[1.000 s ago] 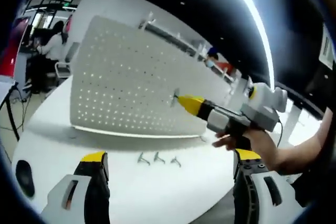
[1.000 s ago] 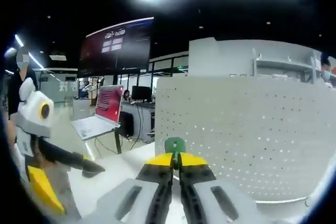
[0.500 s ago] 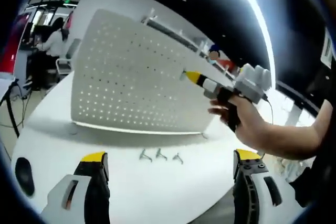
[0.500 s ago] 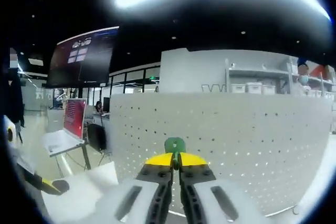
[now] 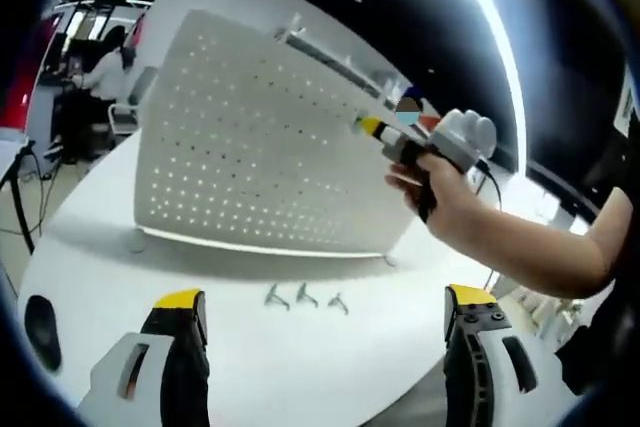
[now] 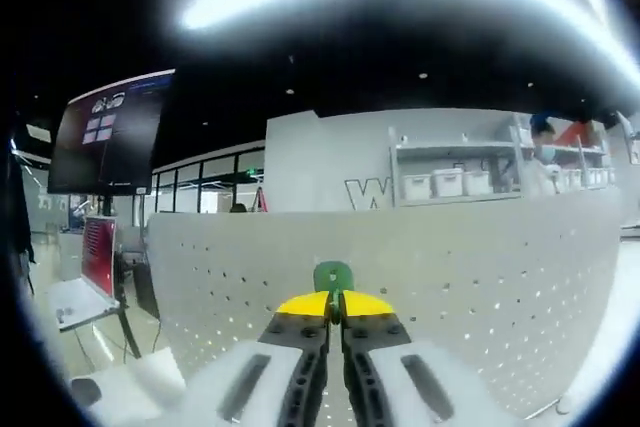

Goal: Insert the hook assembly into the mounting plate slot until the hook locks in place.

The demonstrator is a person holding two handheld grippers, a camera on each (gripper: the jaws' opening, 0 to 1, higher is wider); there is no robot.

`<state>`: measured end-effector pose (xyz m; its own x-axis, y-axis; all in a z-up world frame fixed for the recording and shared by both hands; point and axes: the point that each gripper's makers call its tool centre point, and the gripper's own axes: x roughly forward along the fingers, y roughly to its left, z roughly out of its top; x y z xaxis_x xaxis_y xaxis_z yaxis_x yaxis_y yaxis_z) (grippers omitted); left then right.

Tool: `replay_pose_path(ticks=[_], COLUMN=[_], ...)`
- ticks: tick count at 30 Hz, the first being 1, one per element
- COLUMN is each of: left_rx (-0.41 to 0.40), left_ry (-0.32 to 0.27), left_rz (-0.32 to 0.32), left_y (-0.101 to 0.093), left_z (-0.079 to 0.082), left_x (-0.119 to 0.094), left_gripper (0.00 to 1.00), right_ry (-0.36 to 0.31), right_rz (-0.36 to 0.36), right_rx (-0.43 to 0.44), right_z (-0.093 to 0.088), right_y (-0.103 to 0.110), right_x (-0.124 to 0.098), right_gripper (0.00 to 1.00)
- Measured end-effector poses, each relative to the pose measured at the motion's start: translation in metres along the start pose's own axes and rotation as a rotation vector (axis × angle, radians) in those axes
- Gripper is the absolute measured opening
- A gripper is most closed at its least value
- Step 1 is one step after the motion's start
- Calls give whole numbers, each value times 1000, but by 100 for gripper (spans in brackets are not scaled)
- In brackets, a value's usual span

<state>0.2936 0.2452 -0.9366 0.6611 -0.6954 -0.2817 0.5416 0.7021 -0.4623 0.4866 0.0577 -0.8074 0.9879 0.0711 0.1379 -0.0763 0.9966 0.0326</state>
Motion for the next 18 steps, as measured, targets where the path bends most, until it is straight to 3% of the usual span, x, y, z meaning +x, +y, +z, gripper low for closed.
replay_pose_path(ticks=[10, 18], left_rx=[-4, 30], left_ry=[8, 16], left_rz=[-10, 21], left_y=[2, 12], left_z=[4, 8], left_x=[1, -1], left_gripper=[100, 100], right_ry=[-10, -16], right_rz=[-73, -82], right_rx=[17, 19], right_z=[-2, 0], right_y=[-23, -31], right_x=[5, 12], right_gripper=[0, 0])
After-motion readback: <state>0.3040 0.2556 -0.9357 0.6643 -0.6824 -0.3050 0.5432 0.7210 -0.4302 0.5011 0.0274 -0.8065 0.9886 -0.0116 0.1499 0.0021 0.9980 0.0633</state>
